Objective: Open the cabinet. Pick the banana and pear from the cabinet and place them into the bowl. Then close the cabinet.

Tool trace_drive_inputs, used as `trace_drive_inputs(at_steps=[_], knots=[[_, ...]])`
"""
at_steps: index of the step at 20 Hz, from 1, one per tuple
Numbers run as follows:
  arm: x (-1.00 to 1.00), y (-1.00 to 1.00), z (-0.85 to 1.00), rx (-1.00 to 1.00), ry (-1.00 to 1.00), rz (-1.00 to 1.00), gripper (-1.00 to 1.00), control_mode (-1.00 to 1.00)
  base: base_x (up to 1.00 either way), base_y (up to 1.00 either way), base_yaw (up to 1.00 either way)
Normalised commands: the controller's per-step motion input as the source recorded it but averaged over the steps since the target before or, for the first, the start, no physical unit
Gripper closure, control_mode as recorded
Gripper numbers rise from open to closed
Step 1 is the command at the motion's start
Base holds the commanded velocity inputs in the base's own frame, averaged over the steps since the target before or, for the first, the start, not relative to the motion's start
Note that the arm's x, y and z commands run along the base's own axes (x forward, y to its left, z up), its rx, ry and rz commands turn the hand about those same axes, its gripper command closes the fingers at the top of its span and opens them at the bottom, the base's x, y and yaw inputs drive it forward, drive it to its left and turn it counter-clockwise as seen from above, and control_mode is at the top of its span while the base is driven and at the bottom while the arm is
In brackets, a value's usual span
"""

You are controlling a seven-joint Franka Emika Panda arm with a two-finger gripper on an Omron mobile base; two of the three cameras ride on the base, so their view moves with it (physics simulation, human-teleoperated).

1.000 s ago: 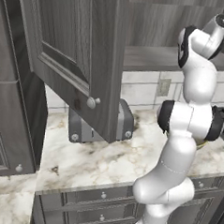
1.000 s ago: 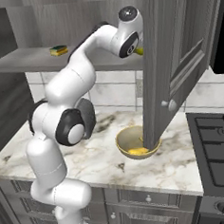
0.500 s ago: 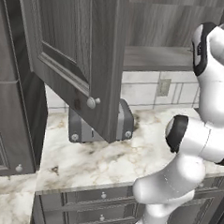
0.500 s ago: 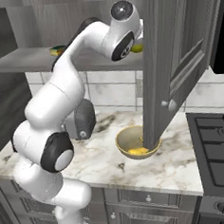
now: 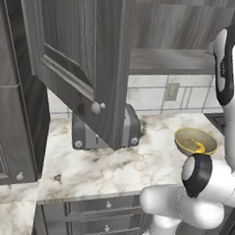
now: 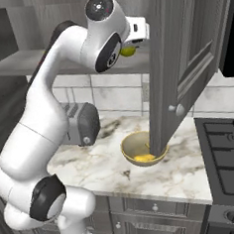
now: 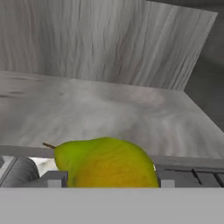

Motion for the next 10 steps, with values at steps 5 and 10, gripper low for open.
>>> trace_drive_inputs(at_steps=[5,10], knots=[[-1.00,0.60,-0.25,0.00,0.05,0.00,1.00,-1.00,0.00,0.00,0.00],[-1.00,0.48,-0.56,0.00,0.20,0.00,1.00,-1.00,0.00,0.00,0.00]])
